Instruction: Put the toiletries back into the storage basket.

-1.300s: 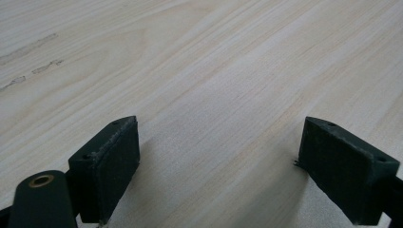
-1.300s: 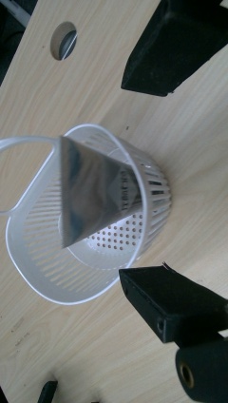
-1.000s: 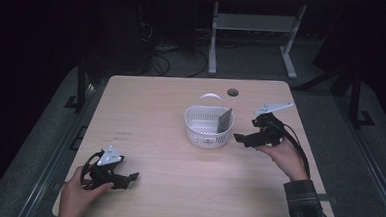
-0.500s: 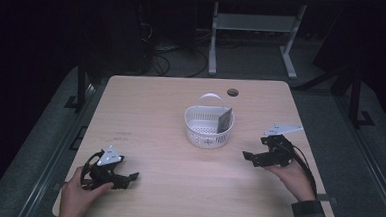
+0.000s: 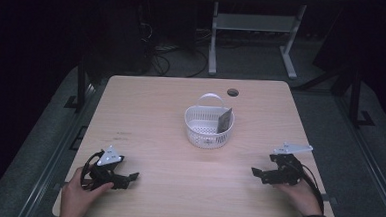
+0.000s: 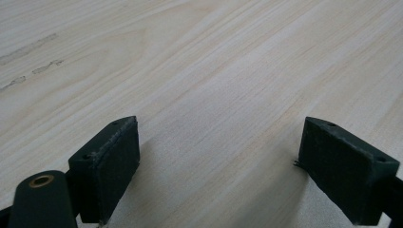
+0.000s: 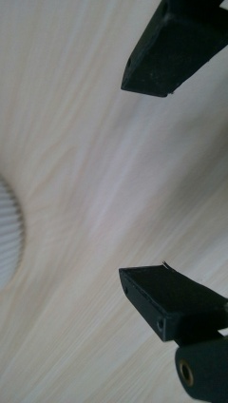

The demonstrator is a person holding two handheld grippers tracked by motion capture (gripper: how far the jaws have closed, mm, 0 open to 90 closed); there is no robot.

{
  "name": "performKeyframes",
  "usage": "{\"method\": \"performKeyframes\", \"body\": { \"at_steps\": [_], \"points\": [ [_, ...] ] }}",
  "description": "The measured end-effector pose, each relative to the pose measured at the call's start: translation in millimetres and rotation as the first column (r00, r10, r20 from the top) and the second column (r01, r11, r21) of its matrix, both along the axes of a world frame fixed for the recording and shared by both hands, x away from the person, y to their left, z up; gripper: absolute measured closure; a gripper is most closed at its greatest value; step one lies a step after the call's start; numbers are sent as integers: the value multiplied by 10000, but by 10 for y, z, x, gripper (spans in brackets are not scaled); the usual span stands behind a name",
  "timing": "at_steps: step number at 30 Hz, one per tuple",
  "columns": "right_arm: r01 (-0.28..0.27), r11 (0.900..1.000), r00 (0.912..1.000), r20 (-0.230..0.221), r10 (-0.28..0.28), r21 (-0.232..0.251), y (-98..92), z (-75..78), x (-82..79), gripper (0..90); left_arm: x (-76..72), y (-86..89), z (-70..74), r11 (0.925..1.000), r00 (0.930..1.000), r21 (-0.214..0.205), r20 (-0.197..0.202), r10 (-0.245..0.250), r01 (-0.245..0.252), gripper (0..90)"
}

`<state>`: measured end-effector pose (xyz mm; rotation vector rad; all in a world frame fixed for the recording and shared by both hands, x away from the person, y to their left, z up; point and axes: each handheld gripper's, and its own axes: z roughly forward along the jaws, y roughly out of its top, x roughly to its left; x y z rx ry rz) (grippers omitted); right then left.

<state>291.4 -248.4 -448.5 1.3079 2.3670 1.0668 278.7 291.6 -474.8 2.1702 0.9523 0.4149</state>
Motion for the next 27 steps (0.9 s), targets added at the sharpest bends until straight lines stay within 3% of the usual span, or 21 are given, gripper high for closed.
{"method": "performKeyframes", "body": {
  "at_steps": [9, 13, 14, 16, 18, 27],
  "points": [
    [715, 9961, 9972, -177, -725, -511, -214, -232, -203, 95, -1, 0, 0, 10000, 10000, 0, 2, 2, -2, 126],
    [966, 9935, 9953, 50, -965, -602, -306, -268, -265, 92, -1, 0, 0, 10000, 10000, 5, 6, -2, 2, 126],
    [1083, 9916, 9939, 305, -1063, -714, -331, -291, -286, 86, -1, 0, 0, 10000, 10000, 6, 1, -1, 1, 126],
    [1128, 9899, 9918, 704, -1069, -854, -366, -325, -314, 81, -1, 1, 0, 10000, 10000, 5, -2, -2, 2, 126],
    [1140, 9903, 9911, 778, -1078, -796, -393, -334, -319, 80, -1, 0, 0, 10000, 10000, 4, 0, -2, 2, 126],
    [994, 9918, 9926, 775, -932, -800, -406, -337, -300, 73, 0, 1, 0, 10000, 10000, 6, -4, 2, -2, 126]
  ]
}}
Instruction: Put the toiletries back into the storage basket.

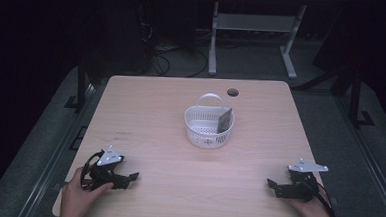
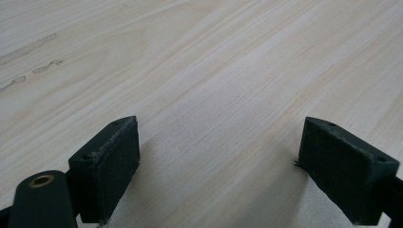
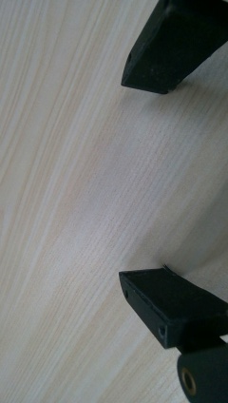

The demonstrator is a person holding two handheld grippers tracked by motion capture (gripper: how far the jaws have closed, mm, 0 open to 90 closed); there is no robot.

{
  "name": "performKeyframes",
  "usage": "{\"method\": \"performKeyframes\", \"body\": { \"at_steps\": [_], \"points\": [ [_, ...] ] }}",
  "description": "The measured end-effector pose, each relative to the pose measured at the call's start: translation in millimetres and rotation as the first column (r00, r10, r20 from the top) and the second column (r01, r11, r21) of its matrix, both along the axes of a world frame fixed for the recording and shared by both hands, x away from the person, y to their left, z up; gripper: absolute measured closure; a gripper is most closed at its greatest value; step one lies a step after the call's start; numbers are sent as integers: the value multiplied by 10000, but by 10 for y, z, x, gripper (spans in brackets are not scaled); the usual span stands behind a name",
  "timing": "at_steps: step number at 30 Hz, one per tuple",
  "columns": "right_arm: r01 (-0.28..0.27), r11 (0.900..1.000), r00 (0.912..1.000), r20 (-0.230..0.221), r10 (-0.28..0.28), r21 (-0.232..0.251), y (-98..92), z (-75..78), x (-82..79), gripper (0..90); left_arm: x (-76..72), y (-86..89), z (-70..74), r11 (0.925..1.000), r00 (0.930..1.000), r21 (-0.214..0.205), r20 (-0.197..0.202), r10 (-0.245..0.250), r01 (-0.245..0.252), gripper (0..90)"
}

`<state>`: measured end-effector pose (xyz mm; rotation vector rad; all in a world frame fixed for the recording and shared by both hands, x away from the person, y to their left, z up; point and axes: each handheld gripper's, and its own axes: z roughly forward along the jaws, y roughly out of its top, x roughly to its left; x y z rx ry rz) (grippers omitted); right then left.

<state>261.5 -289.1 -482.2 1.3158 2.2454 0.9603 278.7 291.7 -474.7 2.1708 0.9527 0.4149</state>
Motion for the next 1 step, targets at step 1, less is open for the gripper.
{"method": "performKeyframes", "body": {
  "at_steps": [1],
  "points": [
    [0, 10000, 10000, 0, 0, 0, 0, 0, 0, 73, 0, 0, 0, 10000, 10000, -1, -1, 1, -1, 126]
  ]
}}
